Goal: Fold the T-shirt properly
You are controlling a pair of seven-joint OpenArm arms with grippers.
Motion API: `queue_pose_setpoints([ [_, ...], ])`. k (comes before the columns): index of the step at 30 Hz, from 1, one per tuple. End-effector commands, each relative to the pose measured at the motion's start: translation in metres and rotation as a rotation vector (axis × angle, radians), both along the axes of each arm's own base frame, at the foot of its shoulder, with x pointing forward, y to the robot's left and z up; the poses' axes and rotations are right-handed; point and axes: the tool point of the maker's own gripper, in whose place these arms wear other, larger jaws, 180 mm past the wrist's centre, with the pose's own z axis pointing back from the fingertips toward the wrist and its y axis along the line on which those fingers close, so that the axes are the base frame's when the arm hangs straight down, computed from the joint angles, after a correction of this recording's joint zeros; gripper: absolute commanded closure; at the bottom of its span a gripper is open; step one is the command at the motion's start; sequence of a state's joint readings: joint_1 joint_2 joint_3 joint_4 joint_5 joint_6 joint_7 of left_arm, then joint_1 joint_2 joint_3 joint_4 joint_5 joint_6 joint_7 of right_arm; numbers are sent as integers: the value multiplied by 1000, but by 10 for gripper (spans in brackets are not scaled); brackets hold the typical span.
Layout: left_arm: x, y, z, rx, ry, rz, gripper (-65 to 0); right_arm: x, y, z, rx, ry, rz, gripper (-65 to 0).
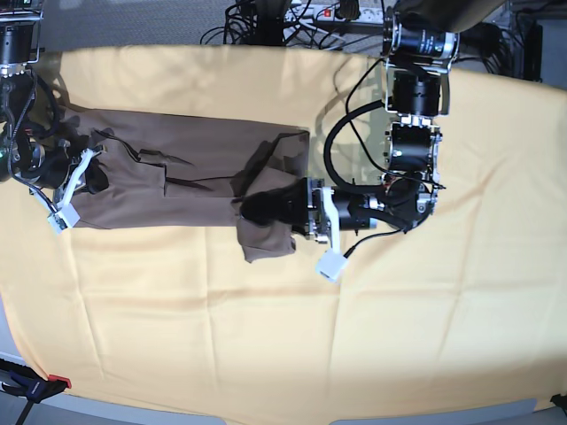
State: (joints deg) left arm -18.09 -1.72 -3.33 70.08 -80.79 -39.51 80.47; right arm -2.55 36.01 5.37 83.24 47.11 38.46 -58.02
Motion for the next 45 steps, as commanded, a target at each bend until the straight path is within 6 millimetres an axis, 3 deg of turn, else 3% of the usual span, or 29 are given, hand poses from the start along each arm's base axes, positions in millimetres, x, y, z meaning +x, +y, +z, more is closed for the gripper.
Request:
queue_pose_setpoints([
  [1, 6, -4, 20, -60, -41, 5, -18, 3, -7, 4, -26, -4, 2, 0],
  [2, 4, -5, 19, -64, -35, 4, -81, 3, -7, 4, -27, -4, 3, 0],
  [5, 0, -6, 21, -97, -20, 2, -356, 3, -7, 4, -28, -4, 3, 0],
  [7, -1, -6, 19, -98, -15, 3, -471, 3, -7, 4, -28, -4, 3, -37],
  [11, -2, -6, 18, -97, 5, 5, -479, 3, -7, 4, -27, -4, 2, -154],
  [17, -9, -17, 18, -123, 4, -12, -479, 3, -7, 4, -28, -5, -2, -172],
  [19, -8, -17, 18, -123, 2, -10, -460, 4, -7, 5, -27, -7, -2, -172],
  [20, -7, -16, 19, -124, 0, -7, -406, 6, -7, 6, -27, -12, -1, -173],
  [21, -6, -15, 19, -125, -2, -2, -306, 9, -7, 9, -27, -20, -2, -185],
  [23, -3, -11, 20, -129, -3, 12, -29, 19, -4, 18, -9, -48, -2, -240],
  [24, -2, -9, 21, -131, -3, 23, 0, 25, -4, 24, 4, -69, -5, -274],
  [26, 5, 0, 22, -142, -5, 58, 0, 42, -3, 42, 28, -122, -13, -333],
  [29, 16, 17, 25, -156, -10, 125, 0, 63, -14, 68, 34, -185, -60, -349],
  [33, 31, 56, 23, -137, -21, 236, 0, 75, -47, 99, 61, -209, -219, -350],
  [36, 41, 94, 22, -104, -39, 317, 0, 73, -79, 118, 92, -243, -353, -350],
  [40, 47, 137, 20, -37, -36, 389, 0, 46, -115, 102, 132, -202, -498, -395],
  [45, 48, 187, 21, 89, -57, 430, 0, 11, -117, 64, 285, -79, -555, -406],
])
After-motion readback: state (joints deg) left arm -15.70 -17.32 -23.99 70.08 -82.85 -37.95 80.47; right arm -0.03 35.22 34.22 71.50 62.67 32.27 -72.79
